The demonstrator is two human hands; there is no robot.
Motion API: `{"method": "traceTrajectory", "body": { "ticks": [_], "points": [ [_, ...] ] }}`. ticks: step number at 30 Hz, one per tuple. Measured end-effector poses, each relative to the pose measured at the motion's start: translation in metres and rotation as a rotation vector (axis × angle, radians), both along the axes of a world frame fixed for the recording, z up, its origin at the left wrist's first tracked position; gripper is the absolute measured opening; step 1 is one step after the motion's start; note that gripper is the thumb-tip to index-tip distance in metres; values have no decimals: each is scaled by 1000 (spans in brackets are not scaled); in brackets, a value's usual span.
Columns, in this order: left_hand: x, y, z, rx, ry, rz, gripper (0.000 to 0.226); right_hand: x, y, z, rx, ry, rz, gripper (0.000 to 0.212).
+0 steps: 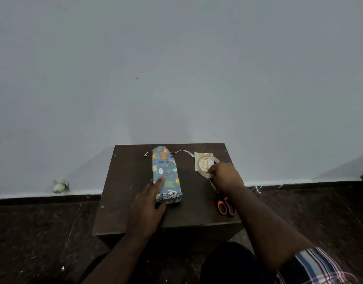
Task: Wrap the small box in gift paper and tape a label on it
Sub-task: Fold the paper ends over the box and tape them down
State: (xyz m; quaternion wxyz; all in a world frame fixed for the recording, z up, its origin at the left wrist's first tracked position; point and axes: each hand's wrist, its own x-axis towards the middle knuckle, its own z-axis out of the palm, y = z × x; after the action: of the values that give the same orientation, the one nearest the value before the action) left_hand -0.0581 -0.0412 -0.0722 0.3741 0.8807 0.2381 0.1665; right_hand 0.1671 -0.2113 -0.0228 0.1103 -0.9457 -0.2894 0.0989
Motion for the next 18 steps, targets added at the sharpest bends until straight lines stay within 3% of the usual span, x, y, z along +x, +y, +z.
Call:
{"method": "traceTrajectory", "body": {
  "ticks": [9, 14, 18],
  "points": [
    [0, -7, 12, 78, 141, 34, 82, 5, -1, 1, 48, 44, 29, 25],
    [-8, -6, 26, -4, 175, -63, 82, 1, -3, 20, 427, 130, -151, 21],
    [-16, 1, 52, -80, 178, -71, 86, -24, -10, 55, 772, 306, -230, 27]
  ]
}}
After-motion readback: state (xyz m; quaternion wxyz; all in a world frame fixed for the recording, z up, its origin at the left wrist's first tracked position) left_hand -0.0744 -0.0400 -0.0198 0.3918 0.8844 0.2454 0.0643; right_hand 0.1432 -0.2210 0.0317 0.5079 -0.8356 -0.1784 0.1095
